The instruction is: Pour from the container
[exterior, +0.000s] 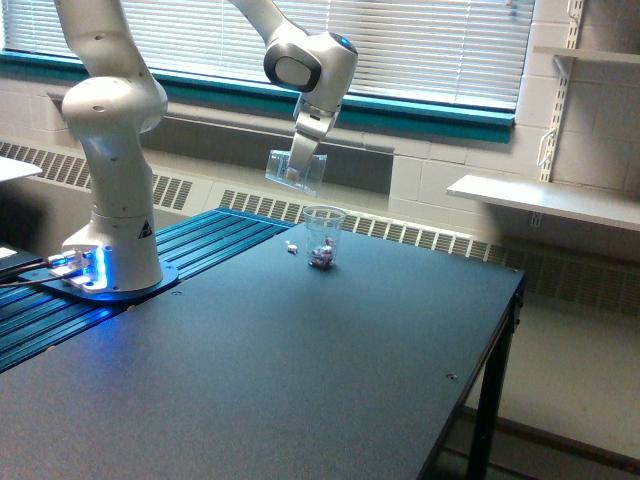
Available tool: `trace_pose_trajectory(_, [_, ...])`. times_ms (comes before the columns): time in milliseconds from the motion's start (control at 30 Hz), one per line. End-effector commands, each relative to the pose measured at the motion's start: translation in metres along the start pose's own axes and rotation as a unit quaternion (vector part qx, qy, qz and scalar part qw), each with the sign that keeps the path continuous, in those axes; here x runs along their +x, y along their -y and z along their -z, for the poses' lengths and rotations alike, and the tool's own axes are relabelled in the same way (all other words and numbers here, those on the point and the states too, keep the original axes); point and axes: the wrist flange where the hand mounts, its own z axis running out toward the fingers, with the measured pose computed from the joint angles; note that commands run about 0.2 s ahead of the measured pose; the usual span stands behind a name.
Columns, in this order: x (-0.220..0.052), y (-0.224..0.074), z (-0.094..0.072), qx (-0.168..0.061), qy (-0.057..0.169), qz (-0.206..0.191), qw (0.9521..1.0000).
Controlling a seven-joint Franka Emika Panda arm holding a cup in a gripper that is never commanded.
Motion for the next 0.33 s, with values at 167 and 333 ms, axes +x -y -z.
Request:
trace_pose_trajectory(167, [0.0076, -0.0047, -0.0033, -0.005, -0.013, -0.007, 0.9999])
trace_pose_trajectory(333, [0.0065, -0.0054, -0.0062, -0.009, -0.025, -0.004, 0.9996])
